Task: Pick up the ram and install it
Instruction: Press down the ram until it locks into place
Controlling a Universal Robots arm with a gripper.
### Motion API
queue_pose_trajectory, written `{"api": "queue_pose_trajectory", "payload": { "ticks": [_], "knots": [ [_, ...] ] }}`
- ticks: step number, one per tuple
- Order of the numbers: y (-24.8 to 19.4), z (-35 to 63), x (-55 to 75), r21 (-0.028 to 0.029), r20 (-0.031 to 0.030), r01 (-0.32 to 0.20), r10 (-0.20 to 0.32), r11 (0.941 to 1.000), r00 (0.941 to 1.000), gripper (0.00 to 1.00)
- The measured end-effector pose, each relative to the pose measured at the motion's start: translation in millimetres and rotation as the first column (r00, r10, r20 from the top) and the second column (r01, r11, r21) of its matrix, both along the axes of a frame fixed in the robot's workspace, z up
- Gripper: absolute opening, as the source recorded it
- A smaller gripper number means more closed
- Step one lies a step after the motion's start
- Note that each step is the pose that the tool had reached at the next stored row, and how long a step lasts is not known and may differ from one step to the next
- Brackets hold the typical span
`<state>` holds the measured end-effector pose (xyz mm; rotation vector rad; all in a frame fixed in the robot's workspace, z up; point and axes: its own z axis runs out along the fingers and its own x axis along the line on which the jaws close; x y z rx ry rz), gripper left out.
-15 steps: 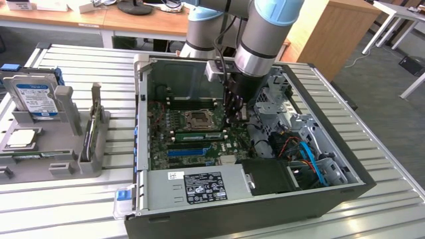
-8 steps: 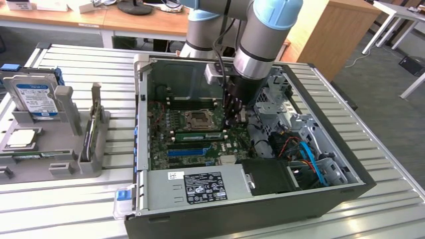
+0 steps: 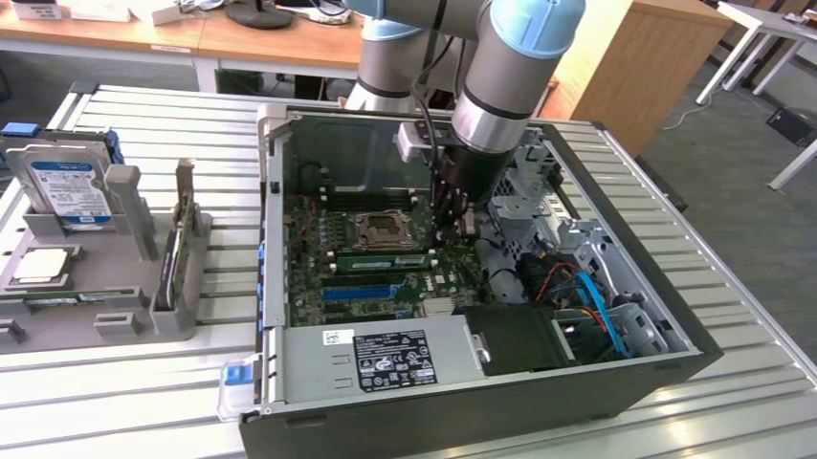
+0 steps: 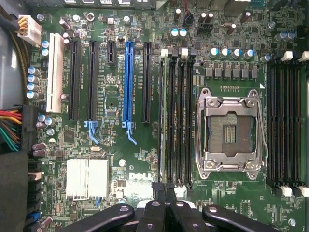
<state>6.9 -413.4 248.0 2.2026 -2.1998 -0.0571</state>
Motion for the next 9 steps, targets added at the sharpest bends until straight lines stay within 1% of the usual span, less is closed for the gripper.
{"api": "queue_pose_trajectory", "payload": {
  "ticks": [3, 9],
  "knots": [
    [0.0, -0.4, 0.0, 0.0004, 0.0001, 0.0, 0.0, 1.0, 1.0, 0.1],
    [0.0, -5.5, 0.0, 0.0001, 0.0, 0.0, 0.0, 1.0, 1.0, 0.1]
  ]
}}
